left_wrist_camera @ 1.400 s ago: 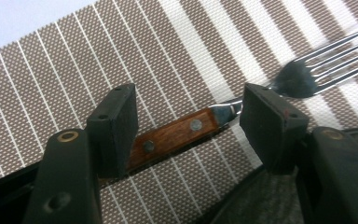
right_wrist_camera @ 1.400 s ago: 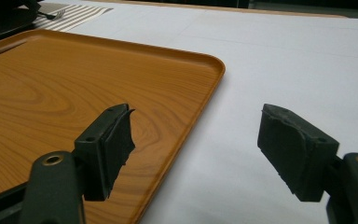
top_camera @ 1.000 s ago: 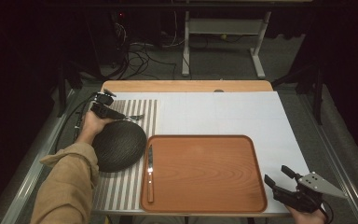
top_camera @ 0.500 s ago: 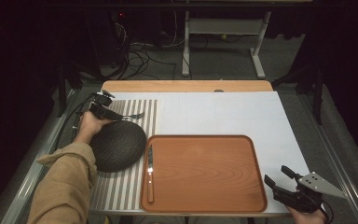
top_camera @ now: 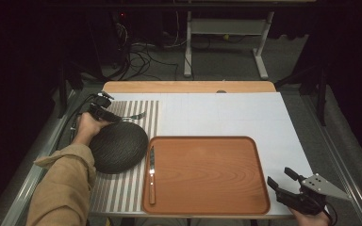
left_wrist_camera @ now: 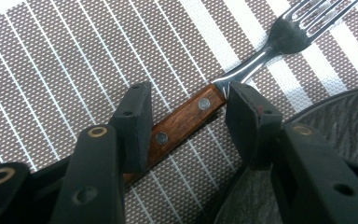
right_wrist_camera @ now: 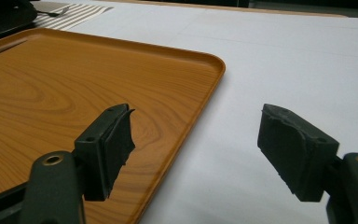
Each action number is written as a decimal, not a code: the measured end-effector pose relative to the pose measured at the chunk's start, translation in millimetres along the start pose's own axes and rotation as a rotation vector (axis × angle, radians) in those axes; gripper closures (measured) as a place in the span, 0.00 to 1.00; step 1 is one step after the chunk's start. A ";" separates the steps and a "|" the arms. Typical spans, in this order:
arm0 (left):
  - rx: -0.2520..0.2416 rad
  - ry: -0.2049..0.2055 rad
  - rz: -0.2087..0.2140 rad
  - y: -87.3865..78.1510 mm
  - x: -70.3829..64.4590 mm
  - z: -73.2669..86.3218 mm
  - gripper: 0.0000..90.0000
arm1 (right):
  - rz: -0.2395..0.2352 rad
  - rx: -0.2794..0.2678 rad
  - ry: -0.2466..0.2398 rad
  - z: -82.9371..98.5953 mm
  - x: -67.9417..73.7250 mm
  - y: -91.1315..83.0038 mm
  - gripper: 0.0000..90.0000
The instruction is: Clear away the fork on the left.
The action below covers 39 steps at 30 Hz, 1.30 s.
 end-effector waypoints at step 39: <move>0.026 0.010 -0.028 -7.0 20.7 24.1 0.75 | 0.000 0.006 -0.001 1.1 0.9 0.1 0.30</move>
Point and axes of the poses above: each handheld gripper's, and its own axes: y roughly forward along the jaws, z roughly out of its underside, x roughly to its left, the point moved 10 cm from there along y, roughly forward along the jaws, and after that the axes turned 13 degrees about -z, right-handed, at the moved point
